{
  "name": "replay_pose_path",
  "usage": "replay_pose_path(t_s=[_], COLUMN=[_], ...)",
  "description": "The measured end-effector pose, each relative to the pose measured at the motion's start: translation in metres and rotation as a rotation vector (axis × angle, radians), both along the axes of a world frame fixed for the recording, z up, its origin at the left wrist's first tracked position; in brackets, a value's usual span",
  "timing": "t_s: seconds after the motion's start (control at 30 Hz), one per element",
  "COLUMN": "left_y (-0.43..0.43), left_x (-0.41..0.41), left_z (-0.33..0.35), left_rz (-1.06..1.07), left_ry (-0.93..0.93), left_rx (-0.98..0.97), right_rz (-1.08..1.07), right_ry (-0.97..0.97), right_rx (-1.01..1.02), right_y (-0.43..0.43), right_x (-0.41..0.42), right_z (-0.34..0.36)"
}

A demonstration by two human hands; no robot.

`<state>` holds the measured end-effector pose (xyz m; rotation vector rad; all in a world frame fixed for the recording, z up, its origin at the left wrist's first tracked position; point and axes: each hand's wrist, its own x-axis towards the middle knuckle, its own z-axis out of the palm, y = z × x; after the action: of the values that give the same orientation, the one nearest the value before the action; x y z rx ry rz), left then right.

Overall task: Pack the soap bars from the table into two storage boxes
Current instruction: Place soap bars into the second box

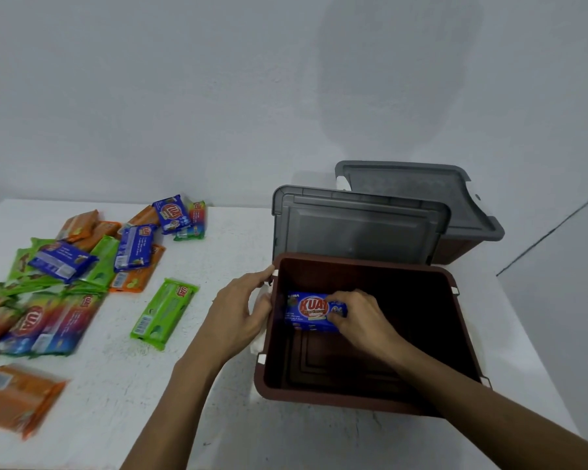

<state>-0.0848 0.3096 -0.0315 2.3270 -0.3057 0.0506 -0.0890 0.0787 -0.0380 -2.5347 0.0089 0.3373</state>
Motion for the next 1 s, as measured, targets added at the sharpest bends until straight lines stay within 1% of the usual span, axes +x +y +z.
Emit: replay_pose_path(t_s=[0.1,0.17,0.23,0.3,0.43,0.57,0.67,0.8,0.93,1.0], left_y=[0.003,0.007,0.012,0.021,0.05,0.093,0.128,0.175,0.209,0.217], left_x=[-0.001,-0.003,-0.005,-0.008,-0.015,-0.025,-0.036,-0.055,-0.073,-0.08], left_z=[0.001,0.004,0.005,0.004,0.0,0.0,-0.004,-0.02,-0.035,-0.041], left_rz=[-0.019,-0.053,-0.066,-0.047,0.029,0.13,0.262,0.522,0.794,0.868], left_ry=[0.021,0.026,0.033,0.035,0.012,0.016,0.004,0.054,0.276,0.386], left_rx=[0.003,0.009,-0.003,-0.01,0.013,0.048,0.109,0.268,0.441,0.434], right_rz=[0.032,0.066,0.079,0.08,0.103,0.197,0.329,0.541,0.704,0.772], right_ry=[0.046,0.033,-0.04,-0.139,-0.369,-0.468,-0.413,-0.269,-0.093,0.017], right_rx=[-0.022,-0.11,-0.188,-0.204,-0.194,-0.114,-0.072,-0.123,-0.273,-0.368], right_y=[-0.002,0.002,0.01,0.022,0.057,0.103,0.143,0.198,0.245,0.263], right_x=[0.002,0.002,0.002,0.003,0.006,0.01,0.015,0.028,0.042,0.048], right_z=[0.005,0.012,0.023,0.039,0.069,0.082,0.077,0.06,0.034,0.022])
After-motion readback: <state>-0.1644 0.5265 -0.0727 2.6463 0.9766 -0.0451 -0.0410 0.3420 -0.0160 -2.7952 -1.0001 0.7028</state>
